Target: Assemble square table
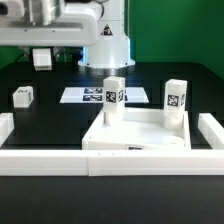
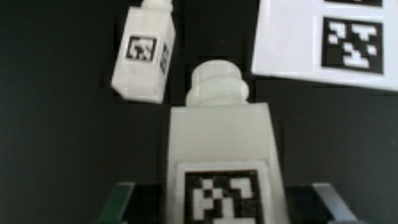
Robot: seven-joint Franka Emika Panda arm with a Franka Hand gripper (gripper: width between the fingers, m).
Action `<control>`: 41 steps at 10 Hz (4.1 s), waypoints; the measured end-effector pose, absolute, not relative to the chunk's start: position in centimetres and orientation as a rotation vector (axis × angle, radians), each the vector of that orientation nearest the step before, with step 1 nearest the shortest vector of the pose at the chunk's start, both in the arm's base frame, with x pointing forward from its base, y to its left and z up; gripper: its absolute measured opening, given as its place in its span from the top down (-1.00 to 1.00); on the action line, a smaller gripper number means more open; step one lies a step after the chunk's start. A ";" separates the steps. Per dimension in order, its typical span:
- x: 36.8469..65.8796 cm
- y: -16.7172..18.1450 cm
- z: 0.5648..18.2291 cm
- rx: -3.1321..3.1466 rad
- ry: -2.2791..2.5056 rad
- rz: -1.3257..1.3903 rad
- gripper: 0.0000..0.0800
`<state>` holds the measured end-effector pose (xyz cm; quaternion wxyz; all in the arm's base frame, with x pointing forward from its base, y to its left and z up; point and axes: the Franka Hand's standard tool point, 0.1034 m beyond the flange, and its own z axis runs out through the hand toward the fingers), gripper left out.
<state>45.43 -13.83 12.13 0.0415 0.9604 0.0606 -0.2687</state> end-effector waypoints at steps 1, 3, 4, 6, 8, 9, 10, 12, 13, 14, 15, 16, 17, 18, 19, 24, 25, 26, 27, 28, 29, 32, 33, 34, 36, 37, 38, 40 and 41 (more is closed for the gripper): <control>47.1 -12.5 12.7 2.969 0.128 -0.752 0.29; 52.4 -8.9 16.5 2.955 0.069 -0.594 0.28; 54.3 -7.2 17.6 2.977 0.042 -0.508 0.28; 55.0 -6.6 17.4 3.022 0.065 -0.271 0.28; 55.6 -6.5 17.2 3.035 0.074 -0.069 0.28; 55.5 -6.5 17.1 3.038 0.076 0.001 0.28; 56.1 -6.5 17.1 3.032 0.087 0.117 0.28; 57.1 -3.5 15.9 3.023 -0.003 0.381 0.28; 58.2 -0.9 15.1 3.023 -0.013 0.476 0.28; 59.4 2.0 14.2 3.026 -0.068 0.578 0.28; 60.2 4.3 13.4 3.021 -0.063 0.700 0.28; 60.3 6.3 13.1 3.025 -0.074 0.775 0.28; 60.5 7.1 13.4 3.008 -0.057 0.878 0.28; 60.4 6.6 13.2 2.972 -0.047 0.986 0.28; 60.0 6.4 12.5 2.981 -0.039 0.924 0.28; 59.2 6.7 10.1 2.963 0.016 0.930 0.28; 59.5 6.7 9.4 2.959 0.031 0.919 0.28; 59.7 6.7 9.0 2.956 0.040 0.915 0.28; 59.8 6.8 8.6 2.956 0.046 0.907 0.28; 60.1 6.9 8.4 2.954 0.041 0.907 0.28; 60.4 6.9 8.3 2.947 0.062 0.909 0.28; 61.2 7.6 7.9 2.945 0.069 0.920 0.28; 61.1 7.8 7.6 2.948 0.078 0.913 0.28; 61.0 8.1 7.4 2.950 0.085 0.908 0.28; 60.8 8.2 7.0 2.948 0.104 0.903 0.28; 60.8 8.1 7.0 2.945 0.111 0.904 0.28; 60.9 8.1 6.9 2.944 0.114 0.906 0.28; 61.2 8.2 6.8 2.942 0.114 0.912 0.28; 61.2 8.2 6.8 2.940 0.125 0.907 0.28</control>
Offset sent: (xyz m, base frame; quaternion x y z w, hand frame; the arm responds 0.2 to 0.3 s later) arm 0.0747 0.0685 0.0520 0.0416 0.1198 0.1068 0.9862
